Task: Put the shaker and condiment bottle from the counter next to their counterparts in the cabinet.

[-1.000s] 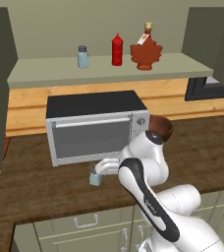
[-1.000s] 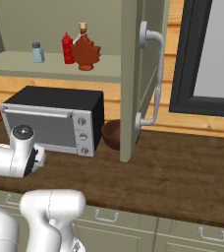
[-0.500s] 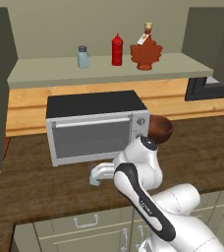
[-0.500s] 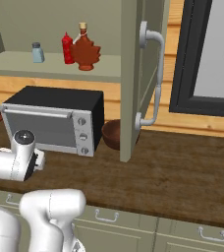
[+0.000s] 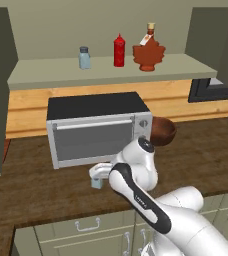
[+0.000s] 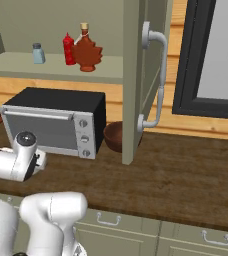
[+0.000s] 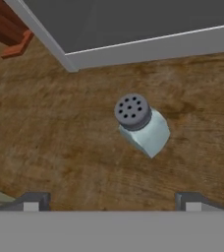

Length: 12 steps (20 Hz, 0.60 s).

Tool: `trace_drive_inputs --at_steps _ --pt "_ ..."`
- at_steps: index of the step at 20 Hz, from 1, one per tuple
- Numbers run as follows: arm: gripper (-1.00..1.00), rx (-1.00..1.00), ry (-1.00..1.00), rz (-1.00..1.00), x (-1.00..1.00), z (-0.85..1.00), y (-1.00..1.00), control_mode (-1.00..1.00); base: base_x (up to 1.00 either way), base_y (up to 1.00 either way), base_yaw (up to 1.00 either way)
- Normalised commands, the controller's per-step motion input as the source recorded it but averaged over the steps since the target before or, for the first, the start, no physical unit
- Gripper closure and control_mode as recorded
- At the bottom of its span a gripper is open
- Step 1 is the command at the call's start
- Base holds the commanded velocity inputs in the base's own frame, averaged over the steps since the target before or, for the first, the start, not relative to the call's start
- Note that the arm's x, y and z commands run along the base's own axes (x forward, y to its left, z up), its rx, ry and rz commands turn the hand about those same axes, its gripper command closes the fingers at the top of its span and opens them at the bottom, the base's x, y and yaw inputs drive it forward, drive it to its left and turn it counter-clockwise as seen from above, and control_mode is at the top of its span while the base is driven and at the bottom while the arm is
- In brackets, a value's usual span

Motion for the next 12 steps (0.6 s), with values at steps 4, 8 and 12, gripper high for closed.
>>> trace_drive_inputs --at_steps 4,8,12 --pt "-1.00 0.00 0.00 -0.01 0.18 0.00 0.00 -1.00 0.00 0.00 0.00" --pt "-1.00 0.00 0.00 -0.01 0.22 -0.02 0.00 -1.00 0.00 0.00 0.00" --pt "-1.00 0.01 0.00 0.00 0.00 0.00 0.00 -1.00 0.00 0.00 0.00"
